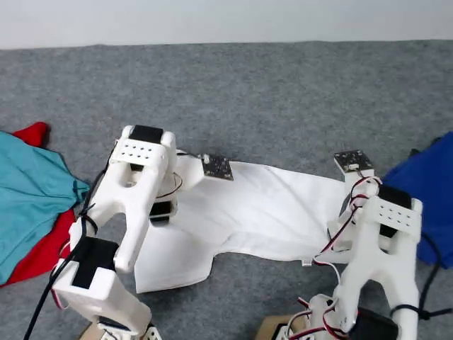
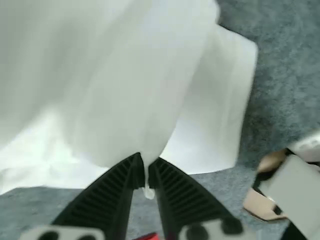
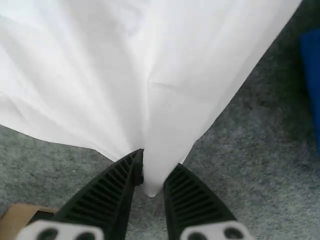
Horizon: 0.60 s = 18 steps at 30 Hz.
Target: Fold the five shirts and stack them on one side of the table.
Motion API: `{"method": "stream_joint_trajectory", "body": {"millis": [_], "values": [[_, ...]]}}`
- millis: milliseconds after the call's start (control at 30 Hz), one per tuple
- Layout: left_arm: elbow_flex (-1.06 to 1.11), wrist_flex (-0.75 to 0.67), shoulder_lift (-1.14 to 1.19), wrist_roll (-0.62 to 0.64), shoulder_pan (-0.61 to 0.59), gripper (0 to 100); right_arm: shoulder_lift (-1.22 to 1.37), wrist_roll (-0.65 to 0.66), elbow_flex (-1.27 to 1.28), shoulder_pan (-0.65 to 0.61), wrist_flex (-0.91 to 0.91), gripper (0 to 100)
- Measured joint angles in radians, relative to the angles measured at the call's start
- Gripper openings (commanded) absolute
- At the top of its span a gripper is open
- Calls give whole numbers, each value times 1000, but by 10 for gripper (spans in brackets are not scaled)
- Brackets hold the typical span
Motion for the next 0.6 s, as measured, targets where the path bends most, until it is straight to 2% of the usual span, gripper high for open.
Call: {"method": "stream_joint_trajectory", "body": {"millis": [133, 367, 600], "values": [[23, 0, 0, 0, 0, 2, 0, 0, 0, 0, -15, 50], [25, -2, 0, 0, 0, 2, 0, 0, 0, 0, -28, 364], [25, -2, 0, 0, 0, 2, 0, 0, -12, 0, 28, 384]]}}
